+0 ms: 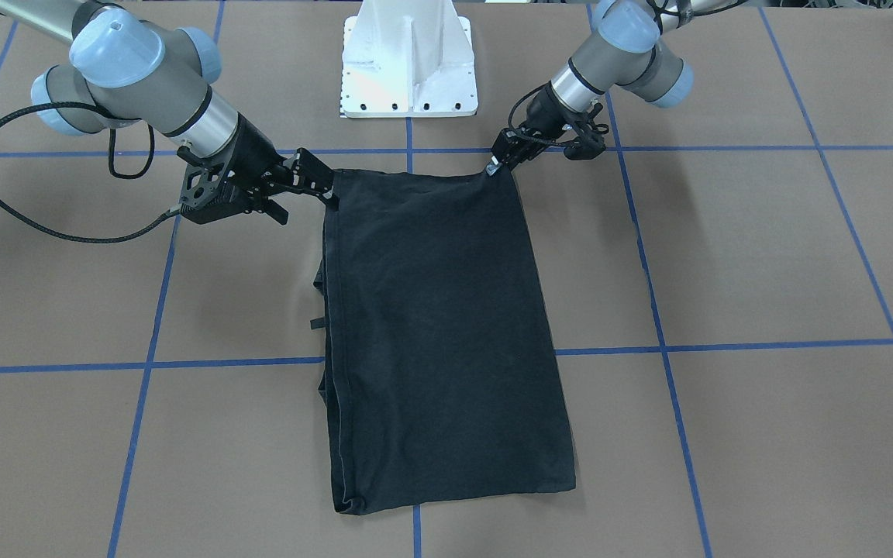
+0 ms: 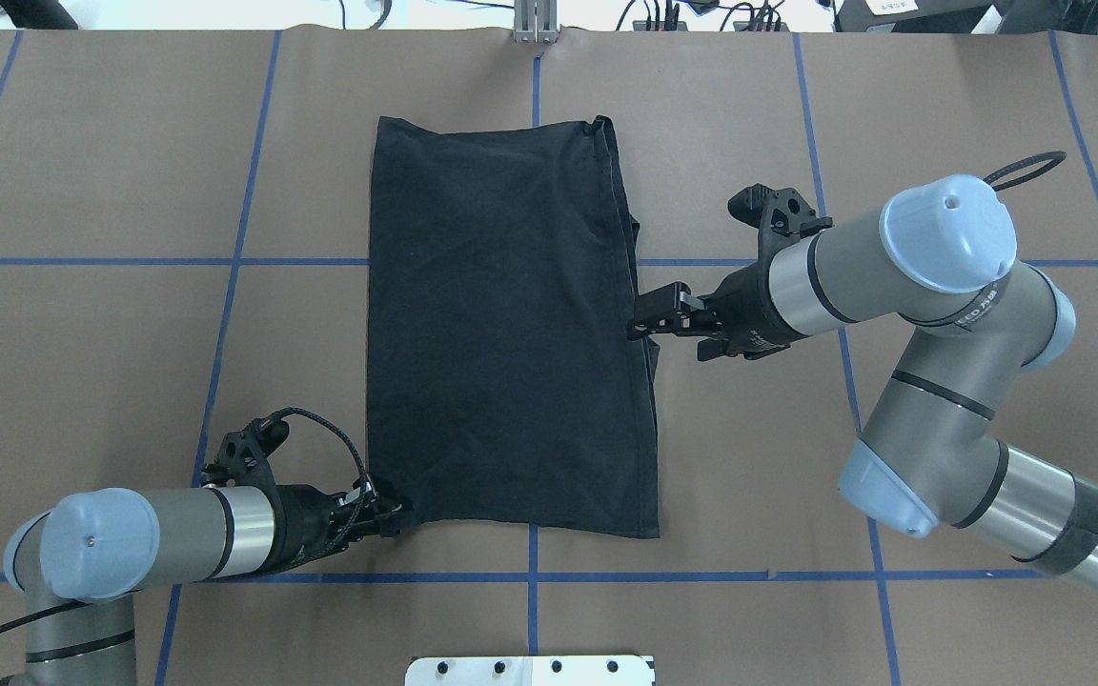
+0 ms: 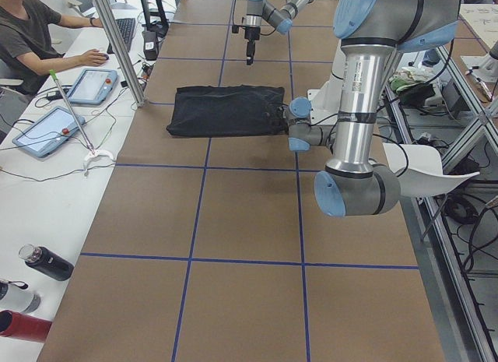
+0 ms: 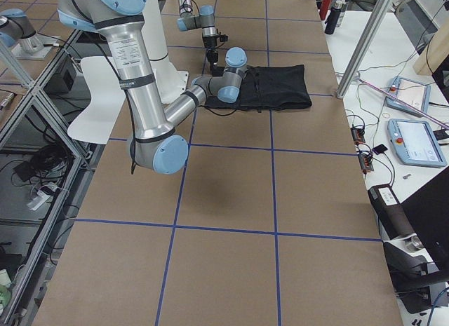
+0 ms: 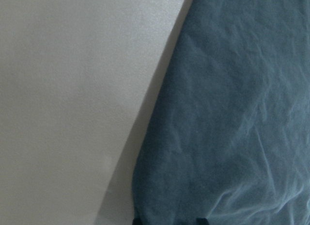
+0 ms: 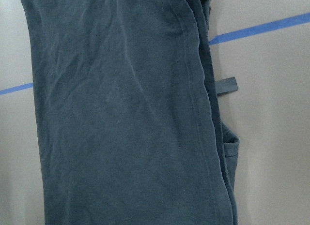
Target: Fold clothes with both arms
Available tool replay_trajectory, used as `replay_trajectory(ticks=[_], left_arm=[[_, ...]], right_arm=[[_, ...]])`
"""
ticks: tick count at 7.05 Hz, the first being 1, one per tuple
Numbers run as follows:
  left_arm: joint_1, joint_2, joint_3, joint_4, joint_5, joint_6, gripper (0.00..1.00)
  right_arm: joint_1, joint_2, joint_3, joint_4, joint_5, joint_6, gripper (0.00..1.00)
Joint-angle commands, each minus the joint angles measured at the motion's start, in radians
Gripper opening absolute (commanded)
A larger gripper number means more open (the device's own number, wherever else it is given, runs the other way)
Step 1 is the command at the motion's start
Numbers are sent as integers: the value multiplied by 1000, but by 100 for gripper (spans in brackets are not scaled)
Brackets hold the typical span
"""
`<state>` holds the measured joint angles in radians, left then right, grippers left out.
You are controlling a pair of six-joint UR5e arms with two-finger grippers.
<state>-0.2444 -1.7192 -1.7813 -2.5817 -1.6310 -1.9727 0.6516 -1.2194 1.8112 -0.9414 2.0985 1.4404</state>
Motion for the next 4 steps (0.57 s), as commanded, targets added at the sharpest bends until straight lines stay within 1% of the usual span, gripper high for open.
replay_trajectory(ticks=[1,2,4], left_arm=[[0,1,2,0,0,0,3],[-1,3,0,2,0,0,0],[-3,-2,-26,20,-32,3,0]], right_arm=[[-1,-2,-4,-1,0,2,100],[-12,-3,-7,-2,-2,3,100],[-45,-6,-9,-2,-14,73,100]])
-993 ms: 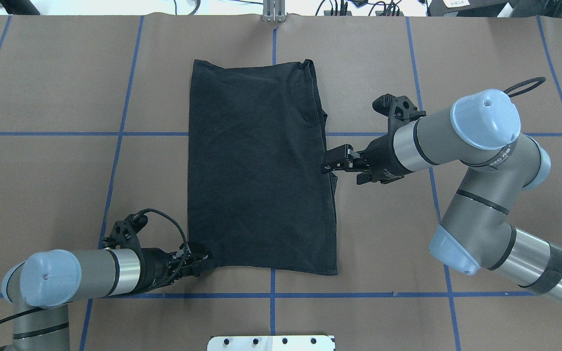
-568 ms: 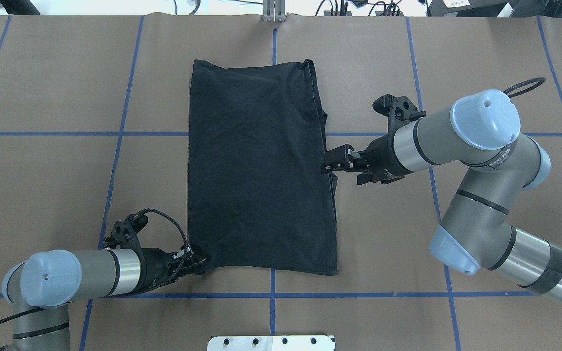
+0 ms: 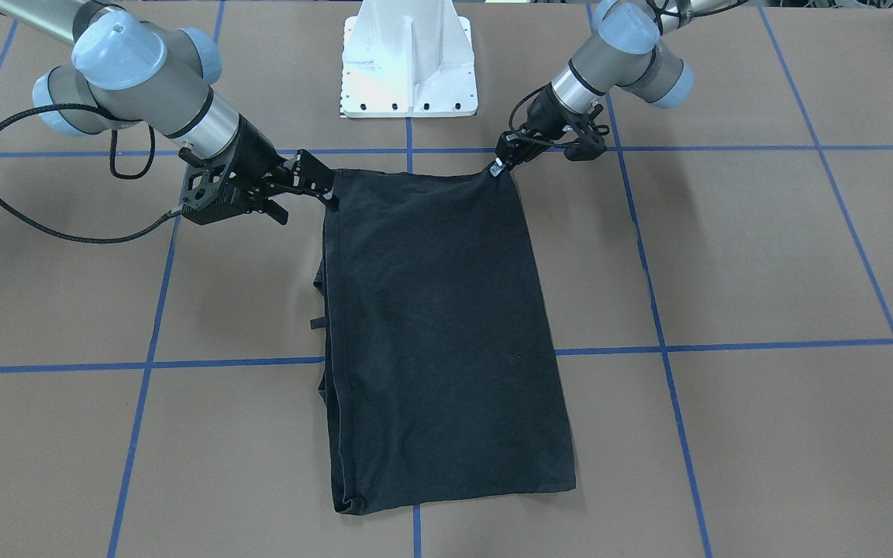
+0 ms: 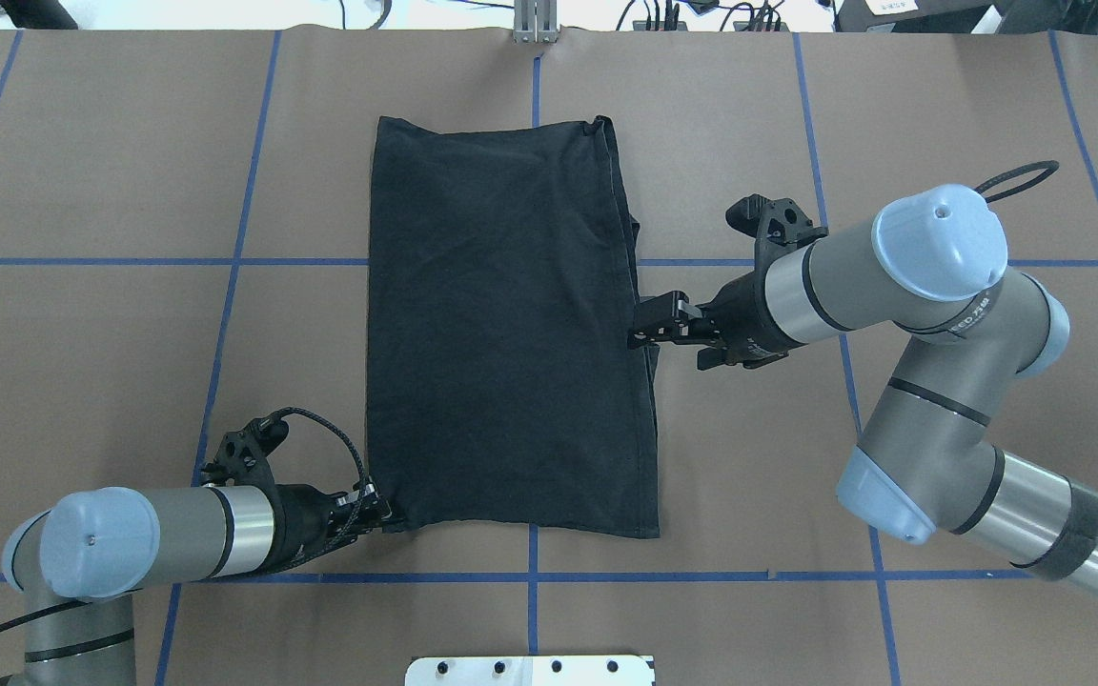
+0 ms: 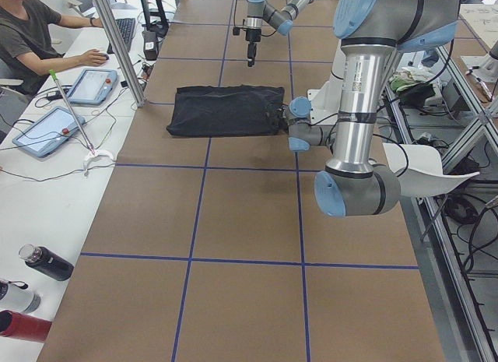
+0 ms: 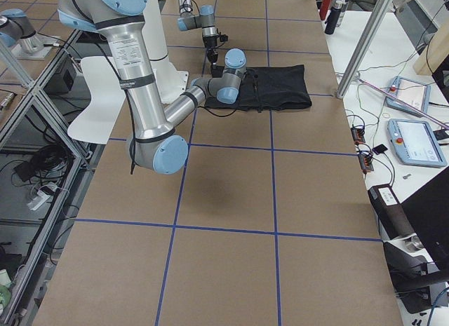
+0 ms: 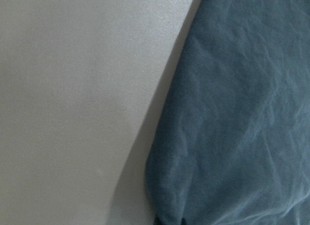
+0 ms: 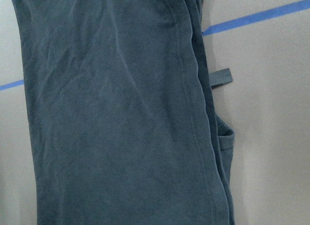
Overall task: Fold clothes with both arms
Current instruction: 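Move the right gripper to the shirt's other near corner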
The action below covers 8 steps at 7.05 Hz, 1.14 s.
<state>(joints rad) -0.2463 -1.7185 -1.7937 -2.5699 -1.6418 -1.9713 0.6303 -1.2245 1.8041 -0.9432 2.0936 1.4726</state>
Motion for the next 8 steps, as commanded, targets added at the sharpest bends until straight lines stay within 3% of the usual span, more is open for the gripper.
replay_trajectory(ticks=[1,4,6,8], left_arm=[[-1,-3,-33,8,-26,2,0],[-1,-3,-42,10,-26,2,0],[-1,-10,-41,10,-26,2,0],[-1,-10,-41,10,-27,2,0]], right_arm=[[-64,-3,1,-2,-53,128,100],[-229,-3,3,-9,-268,248,100],[-271,25,15,-206,-280,244,100],[-303,11,20,-206,-320,236,100]])
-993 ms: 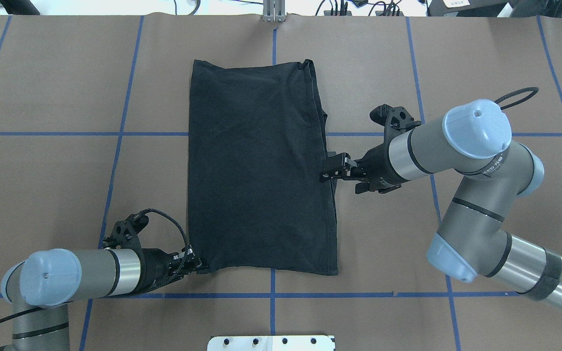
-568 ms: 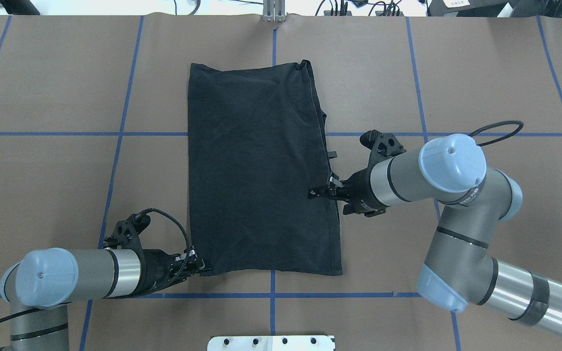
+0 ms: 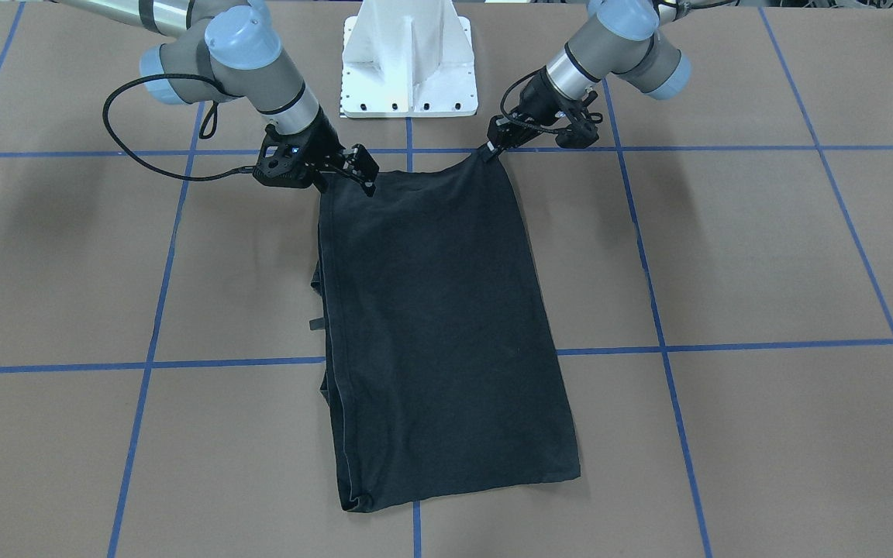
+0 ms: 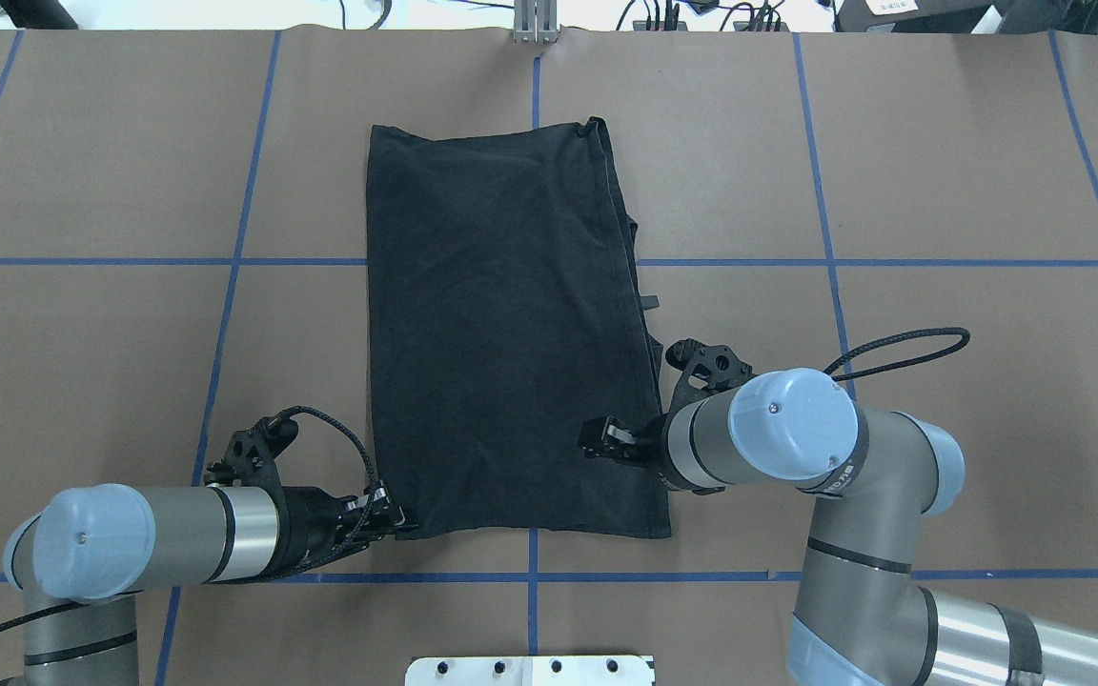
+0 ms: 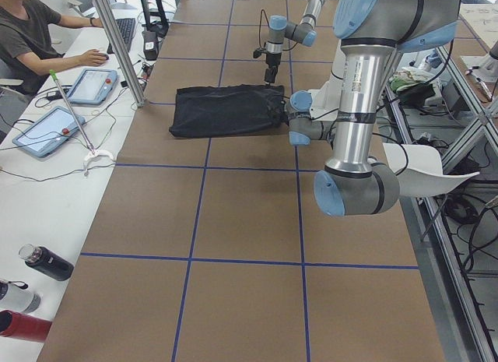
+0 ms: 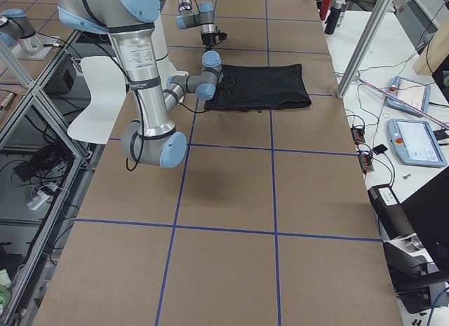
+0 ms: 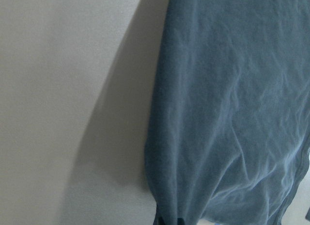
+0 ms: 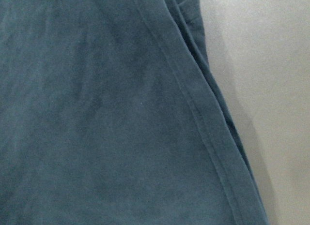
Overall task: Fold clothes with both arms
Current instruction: 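Move the right gripper to the shirt's other near corner, then grasp both near corners of the shirt with both grippers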
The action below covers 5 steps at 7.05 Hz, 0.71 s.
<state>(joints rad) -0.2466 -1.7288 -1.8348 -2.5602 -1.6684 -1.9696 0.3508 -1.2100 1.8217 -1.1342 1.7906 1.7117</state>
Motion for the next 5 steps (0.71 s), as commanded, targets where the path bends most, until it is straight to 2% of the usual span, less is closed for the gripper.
replay_trajectory(ticks=[1,5], left_arm=[[0,0,0,0,-1,0,0],[1,-8,3,0,-1,-2,0]], right_arm=[[-29,-5,4,-21,-17,-3,100],[-39,-34,5,-25,-16,2,100]])
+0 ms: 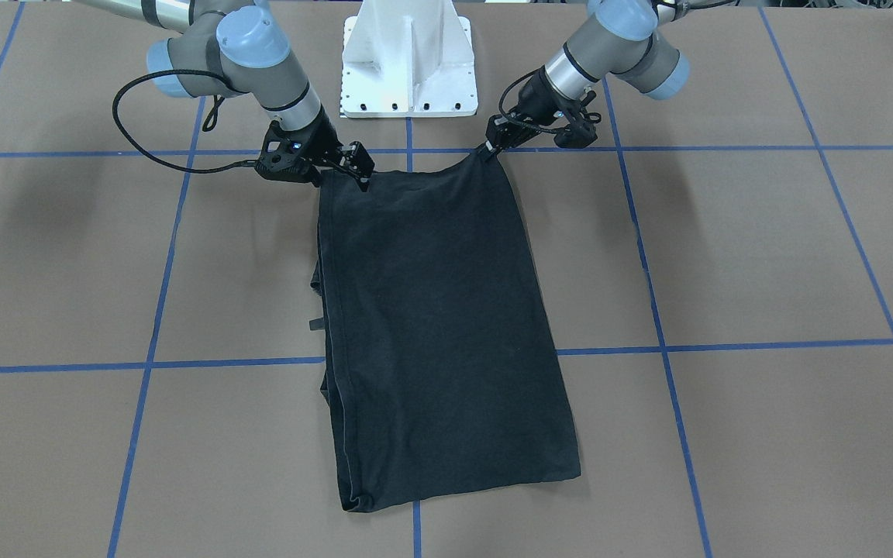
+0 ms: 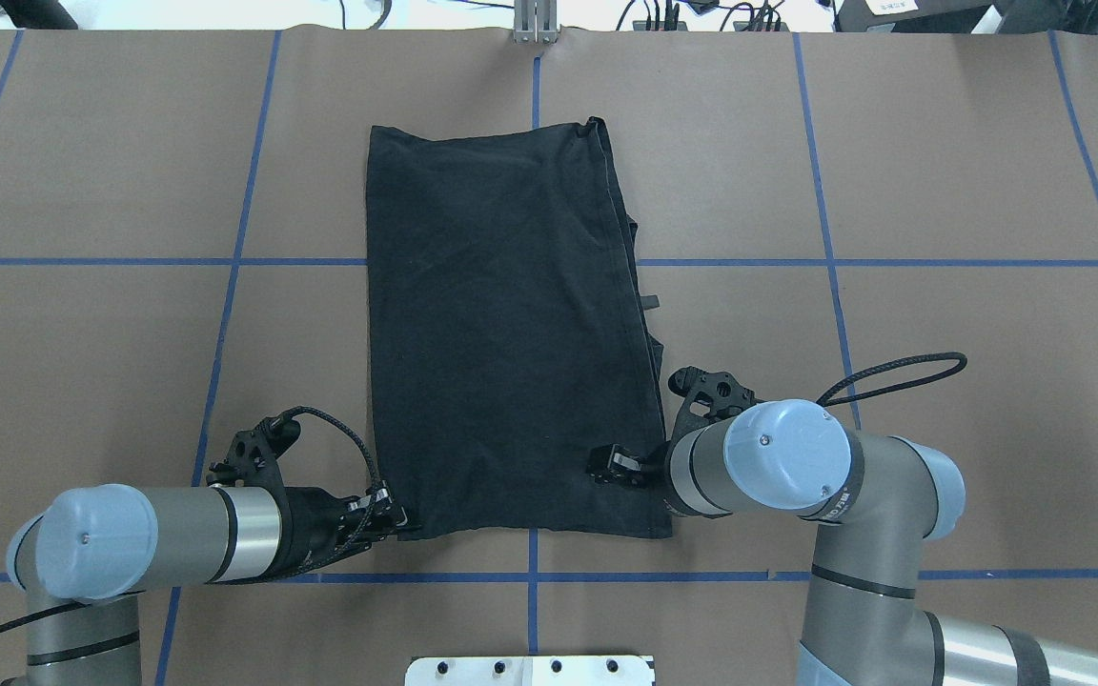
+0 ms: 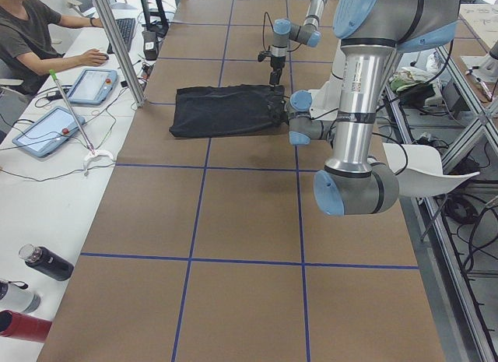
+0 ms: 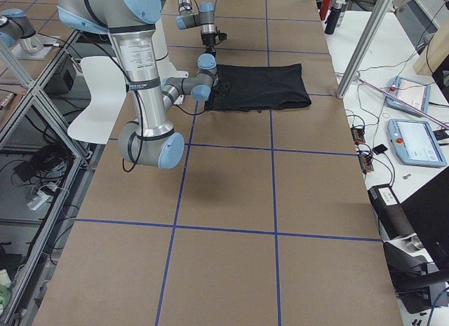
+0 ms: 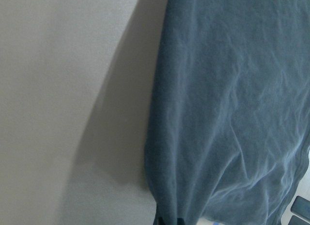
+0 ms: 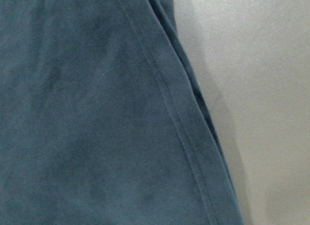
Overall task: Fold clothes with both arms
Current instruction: 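Grasp both near corners of the shirt with both grippers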
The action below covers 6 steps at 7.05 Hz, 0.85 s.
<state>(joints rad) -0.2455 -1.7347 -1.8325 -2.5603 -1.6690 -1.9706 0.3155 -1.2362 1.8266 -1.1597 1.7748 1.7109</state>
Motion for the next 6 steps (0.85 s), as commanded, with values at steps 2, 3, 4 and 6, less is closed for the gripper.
replay_trajectory(ticks=[2,3,4,6], left_arm=[[0,-2,1,0,0,-1,0],[0,-2,1,0,0,1,0],[0,-2,1,0,0,1,0],[0,0,4,0,0,1,0]], right_arm=[[-15,-14,-1,-2,2,9,100],[-18,-14,-1,-2,3,9,100],[-19,-16,-1,-2,6,9,100],[-24,-14,-1,-2,9,9,100]])
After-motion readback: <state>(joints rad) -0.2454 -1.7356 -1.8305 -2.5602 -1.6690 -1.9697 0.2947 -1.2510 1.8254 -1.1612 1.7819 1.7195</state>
